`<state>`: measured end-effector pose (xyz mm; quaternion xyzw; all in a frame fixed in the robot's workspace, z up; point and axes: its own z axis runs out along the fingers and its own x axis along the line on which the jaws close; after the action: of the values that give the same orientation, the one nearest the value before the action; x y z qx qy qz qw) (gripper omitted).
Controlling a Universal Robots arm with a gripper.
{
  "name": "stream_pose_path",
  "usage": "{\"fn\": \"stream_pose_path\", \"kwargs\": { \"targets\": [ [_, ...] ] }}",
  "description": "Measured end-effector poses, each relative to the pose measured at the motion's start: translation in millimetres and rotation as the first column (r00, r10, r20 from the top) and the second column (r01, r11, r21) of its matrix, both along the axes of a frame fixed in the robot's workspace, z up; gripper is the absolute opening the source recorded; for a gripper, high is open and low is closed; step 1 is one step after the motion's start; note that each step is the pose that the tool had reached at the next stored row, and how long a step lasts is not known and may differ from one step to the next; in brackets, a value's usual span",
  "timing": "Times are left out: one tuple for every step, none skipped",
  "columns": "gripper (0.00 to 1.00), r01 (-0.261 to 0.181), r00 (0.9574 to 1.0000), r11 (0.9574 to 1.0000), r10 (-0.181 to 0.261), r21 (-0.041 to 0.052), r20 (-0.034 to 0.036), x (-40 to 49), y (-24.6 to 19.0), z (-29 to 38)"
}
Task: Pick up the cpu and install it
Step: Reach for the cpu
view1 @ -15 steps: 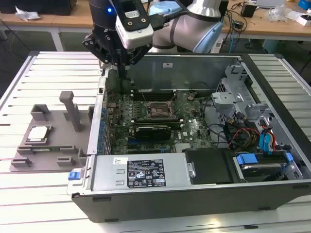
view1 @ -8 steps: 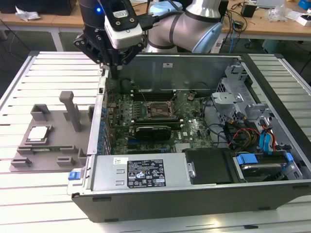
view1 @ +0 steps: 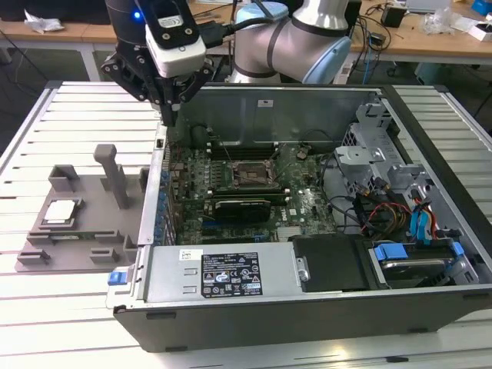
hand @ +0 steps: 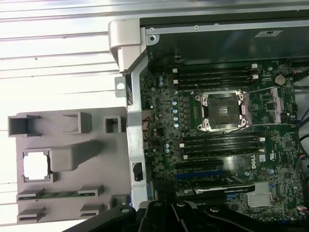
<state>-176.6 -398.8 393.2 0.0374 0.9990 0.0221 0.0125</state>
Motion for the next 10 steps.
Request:
{"fn": "stream_pose_path", "kwargs": {
  "targets": [
    [0.11,0.000,1.0000,1.0000,0.000,0.0000,0.0000,-1.5,0.0,0.0],
    [0.11,0.000,1.0000,1.0000,0.000,0.0000,0.0000,-5.0,0.0,0.0],
    [0.11,0.000,1.0000,1.0000,0.000,-0.0001,0.0000,-7.9,0.0,0.0],
    [0.11,0.000,1.0000,1.0000,0.000,0.0000,0.0000,-11.8,0.0,0.0],
    [0.11,0.000,1.0000,1.0000,0.000,-0.0001,0.0000,-14.2,0.0,0.0],
    [0.11,0.000,1.0000,1.0000,0.000,-0.0001,-0.0001,-16.2,0.0,0.0],
    [0.11,0.000,1.0000,1.0000,0.000,0.0000,0.0000,-19.0,0.0,0.0],
    [0.11,0.000,1.0000,1.0000,0.000,-0.0001,-0.0001,-20.8,0.0,0.0],
    [0.11,0.000,1.0000,1.0000,0.000,-0.0001,0.0000,-23.1,0.0,0.0],
    [0.11,0.000,1.0000,1.0000,0.000,-0.0001,0.0000,-25.1,0.0,0.0]
  ]
}}
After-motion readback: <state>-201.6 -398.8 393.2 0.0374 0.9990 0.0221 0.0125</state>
